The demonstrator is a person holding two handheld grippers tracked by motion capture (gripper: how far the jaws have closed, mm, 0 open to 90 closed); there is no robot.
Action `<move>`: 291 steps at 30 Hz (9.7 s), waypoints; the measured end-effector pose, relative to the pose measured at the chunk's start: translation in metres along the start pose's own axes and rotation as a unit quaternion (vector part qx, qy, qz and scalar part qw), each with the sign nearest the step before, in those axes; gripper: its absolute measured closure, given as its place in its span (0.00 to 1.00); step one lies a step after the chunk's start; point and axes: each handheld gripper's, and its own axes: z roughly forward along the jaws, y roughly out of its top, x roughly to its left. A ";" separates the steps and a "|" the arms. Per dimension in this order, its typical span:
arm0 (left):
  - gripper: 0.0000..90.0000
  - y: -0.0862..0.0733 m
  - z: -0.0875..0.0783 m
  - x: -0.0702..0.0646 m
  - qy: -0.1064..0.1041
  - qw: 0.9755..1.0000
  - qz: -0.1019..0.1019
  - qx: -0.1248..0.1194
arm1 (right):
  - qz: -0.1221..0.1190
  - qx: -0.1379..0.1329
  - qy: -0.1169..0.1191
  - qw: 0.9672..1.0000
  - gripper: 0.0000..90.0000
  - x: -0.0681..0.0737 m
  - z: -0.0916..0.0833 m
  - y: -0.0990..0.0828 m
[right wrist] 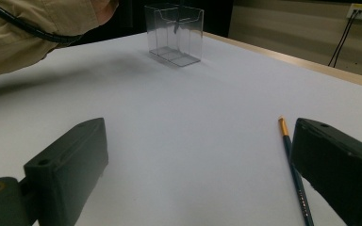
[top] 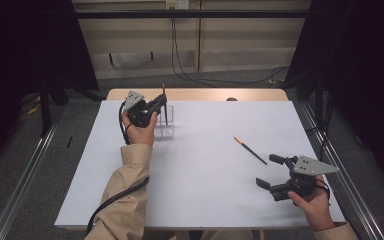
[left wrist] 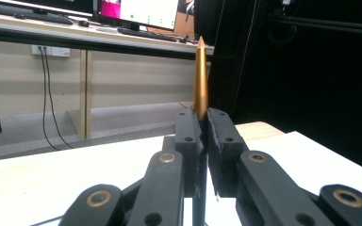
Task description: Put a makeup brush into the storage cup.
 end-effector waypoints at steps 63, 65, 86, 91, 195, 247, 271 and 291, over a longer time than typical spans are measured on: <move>0.28 -0.003 -0.018 0.009 -0.035 0.999 -0.004 -0.036 | -0.003 0.005 0.004 1.000 0.05 0.001 0.002 0.000; 0.26 -0.002 -0.018 0.008 -0.036 0.999 -0.007 -0.039 | -0.003 0.005 0.005 1.000 0.05 0.001 0.002 0.000; 0.09 -0.001 -0.041 0.009 -0.049 0.998 0.015 -0.024 | -0.005 0.006 0.004 1.000 0.05 0.001 0.003 0.000; 0.08 -0.001 -0.048 0.010 -0.052 0.998 0.024 -0.018 | -0.005 0.006 0.004 1.000 0.05 0.001 0.003 0.000; 0.03 -0.025 -0.152 0.008 -0.115 0.991 0.070 0.022 | -0.007 0.008 0.004 1.000 0.05 0.002 0.006 0.001; 0.02 -0.036 -0.177 0.001 -0.130 0.989 0.069 0.029 | -0.004 0.003 -0.007 1.000 0.03 0.000 0.011 0.006; 0.00 -0.036 -0.178 0.003 -0.133 0.989 0.066 0.029 | 0.016 -0.013 -0.030 0.999 0.02 -0.016 0.026 0.028; 0.00 -0.041 -0.176 0.001 -0.145 0.986 0.074 0.041 | 0.029 -0.019 -0.041 0.999 0.02 -0.036 0.060 0.043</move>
